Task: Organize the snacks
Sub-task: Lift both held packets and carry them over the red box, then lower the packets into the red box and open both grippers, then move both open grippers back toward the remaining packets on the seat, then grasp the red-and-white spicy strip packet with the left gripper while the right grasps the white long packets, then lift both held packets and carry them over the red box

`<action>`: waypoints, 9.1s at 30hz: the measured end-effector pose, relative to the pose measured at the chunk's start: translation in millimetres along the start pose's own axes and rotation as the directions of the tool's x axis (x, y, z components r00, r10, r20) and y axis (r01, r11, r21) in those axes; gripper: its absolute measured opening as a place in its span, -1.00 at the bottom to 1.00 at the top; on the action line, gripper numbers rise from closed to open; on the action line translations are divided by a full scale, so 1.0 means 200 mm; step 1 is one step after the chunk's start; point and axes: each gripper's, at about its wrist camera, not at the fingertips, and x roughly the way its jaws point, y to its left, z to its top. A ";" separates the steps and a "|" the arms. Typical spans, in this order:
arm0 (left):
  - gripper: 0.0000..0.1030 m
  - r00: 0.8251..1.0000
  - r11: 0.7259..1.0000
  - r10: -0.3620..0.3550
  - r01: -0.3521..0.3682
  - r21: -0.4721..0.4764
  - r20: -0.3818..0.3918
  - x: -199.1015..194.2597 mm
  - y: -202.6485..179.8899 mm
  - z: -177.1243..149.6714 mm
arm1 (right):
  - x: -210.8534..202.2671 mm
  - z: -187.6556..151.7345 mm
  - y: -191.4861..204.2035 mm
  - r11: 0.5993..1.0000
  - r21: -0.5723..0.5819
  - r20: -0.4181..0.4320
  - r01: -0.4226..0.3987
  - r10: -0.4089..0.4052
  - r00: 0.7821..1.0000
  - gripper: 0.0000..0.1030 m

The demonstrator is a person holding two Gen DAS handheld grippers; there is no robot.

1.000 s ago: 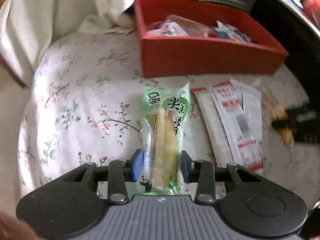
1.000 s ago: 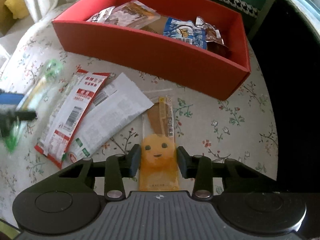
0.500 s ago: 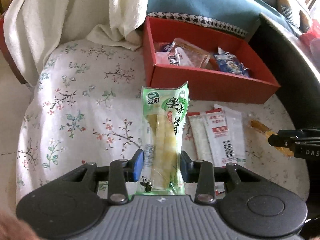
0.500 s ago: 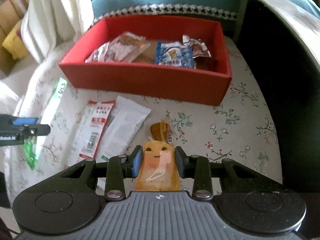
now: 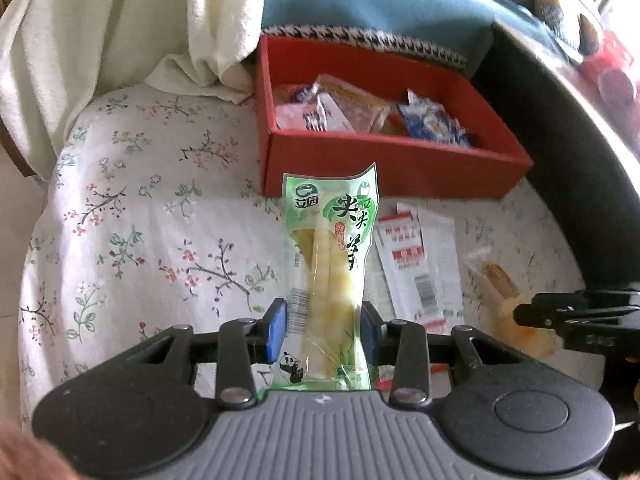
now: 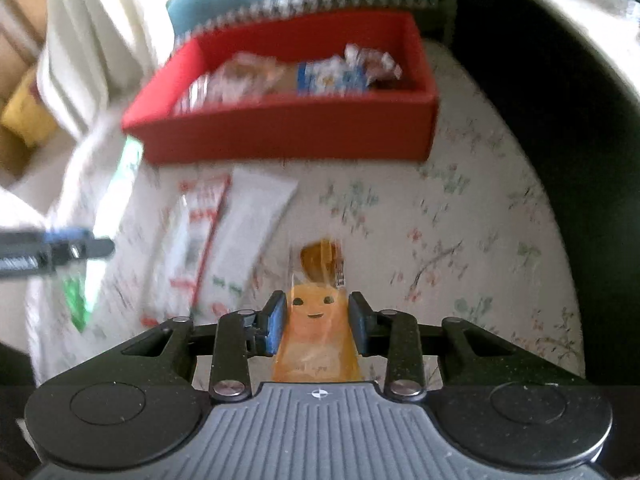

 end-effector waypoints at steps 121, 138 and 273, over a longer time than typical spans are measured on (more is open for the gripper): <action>-0.38 0.942 0.981 0.165 -0.187 0.049 0.291 0.24 -0.21 0.67 | 0.18 0.79 -0.09 0.992 0.124 0.320 0.025 -0.063 0.945 0.25; -0.25 0.996 0.998 0.044 -0.048 0.048 0.077 0.11 -0.22 0.19 | -0.05 0.45 0.06 0.997 0.057 0.224 0.046 -0.058 0.973 0.46; -0.26 0.945 0.980 0.167 -0.190 0.057 0.281 -0.14 -0.22 0.09 | -0.32 0.17 0.07 0.992 0.107 0.354 -0.066 0.025 0.935 0.13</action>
